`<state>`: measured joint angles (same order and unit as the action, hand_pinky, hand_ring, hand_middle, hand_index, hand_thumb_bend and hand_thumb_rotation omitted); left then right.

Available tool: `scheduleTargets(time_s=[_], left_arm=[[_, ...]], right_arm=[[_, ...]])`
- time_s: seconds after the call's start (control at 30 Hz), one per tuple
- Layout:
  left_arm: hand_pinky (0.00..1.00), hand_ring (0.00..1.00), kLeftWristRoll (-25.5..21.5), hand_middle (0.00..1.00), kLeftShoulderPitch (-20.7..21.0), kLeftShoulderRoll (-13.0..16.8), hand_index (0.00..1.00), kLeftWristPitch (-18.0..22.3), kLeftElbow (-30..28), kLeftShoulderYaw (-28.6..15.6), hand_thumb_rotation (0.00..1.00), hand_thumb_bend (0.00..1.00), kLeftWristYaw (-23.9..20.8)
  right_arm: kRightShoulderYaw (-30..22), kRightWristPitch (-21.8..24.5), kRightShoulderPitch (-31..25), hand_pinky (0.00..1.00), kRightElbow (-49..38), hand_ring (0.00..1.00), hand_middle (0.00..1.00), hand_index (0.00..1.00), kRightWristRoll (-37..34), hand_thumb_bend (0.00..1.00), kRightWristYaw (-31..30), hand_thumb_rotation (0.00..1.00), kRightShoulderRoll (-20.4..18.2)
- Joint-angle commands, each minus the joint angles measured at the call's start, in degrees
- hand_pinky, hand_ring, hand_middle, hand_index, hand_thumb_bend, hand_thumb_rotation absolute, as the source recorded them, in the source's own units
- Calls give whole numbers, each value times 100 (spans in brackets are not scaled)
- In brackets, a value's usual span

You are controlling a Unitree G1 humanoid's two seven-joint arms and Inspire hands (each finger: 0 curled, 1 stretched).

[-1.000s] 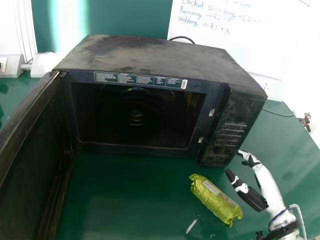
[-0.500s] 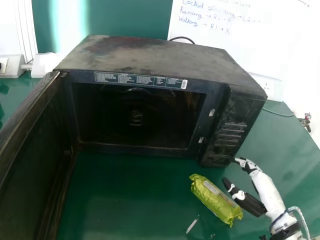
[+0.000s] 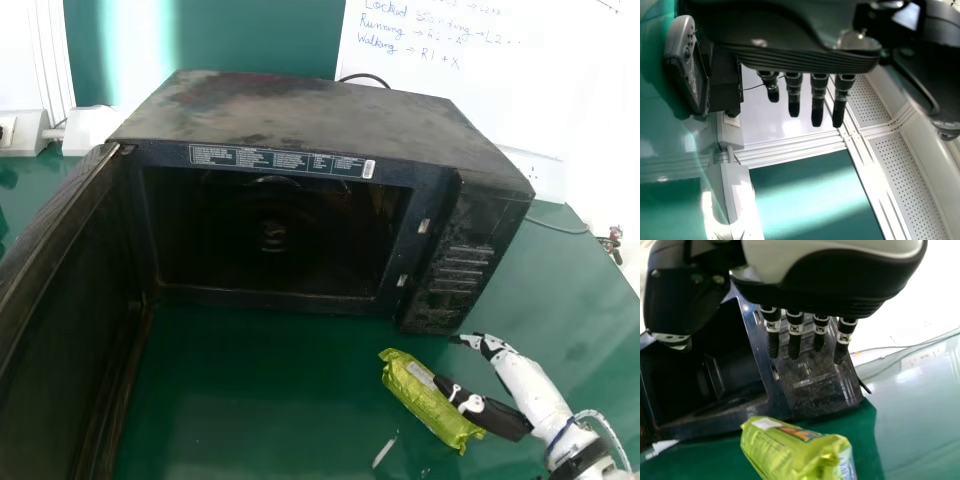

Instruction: Put biscuit inside oven

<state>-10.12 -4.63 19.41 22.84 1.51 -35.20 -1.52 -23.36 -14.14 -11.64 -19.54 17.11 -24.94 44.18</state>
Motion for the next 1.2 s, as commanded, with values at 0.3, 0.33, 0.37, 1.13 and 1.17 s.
scheduleTargets(time_s=[0.3, 0.33, 0.37, 1.13, 1.17], left_arm=[[100, 95, 61, 91, -91, -76, 88, 59, -65, 1, 100, 100, -49], [100, 95, 63, 91, -100, -83, 88, 46, -90, 3, 100, 100, -51], [100, 95, 62, 91, -108, -87, 88, 38, -108, 3, 100, 100, -48], [100, 95, 196, 91, -207, -191, 88, 49, -300, 13, 100, 100, -129], [100, 94, 197, 91, -214, -190, 88, 60, -298, 11, 100, 100, -123]], right_arm=[[-125, -45, -107, 88, -104, 91, 93, 91, 83, 83, -176, 83, 284], [-132, -60, -111, 88, -100, 91, 93, 91, 92, 83, -191, 82, 303], [-139, -86, -116, 88, -92, 91, 93, 91, 106, 83, -197, 82, 324], [66, 96, -121, 89, -302, 89, 92, 90, 1164, 84, -140, 80, 384], [70, 95, -125, 89, -314, 88, 92, 90, 1211, 85, -145, 80, 392]])
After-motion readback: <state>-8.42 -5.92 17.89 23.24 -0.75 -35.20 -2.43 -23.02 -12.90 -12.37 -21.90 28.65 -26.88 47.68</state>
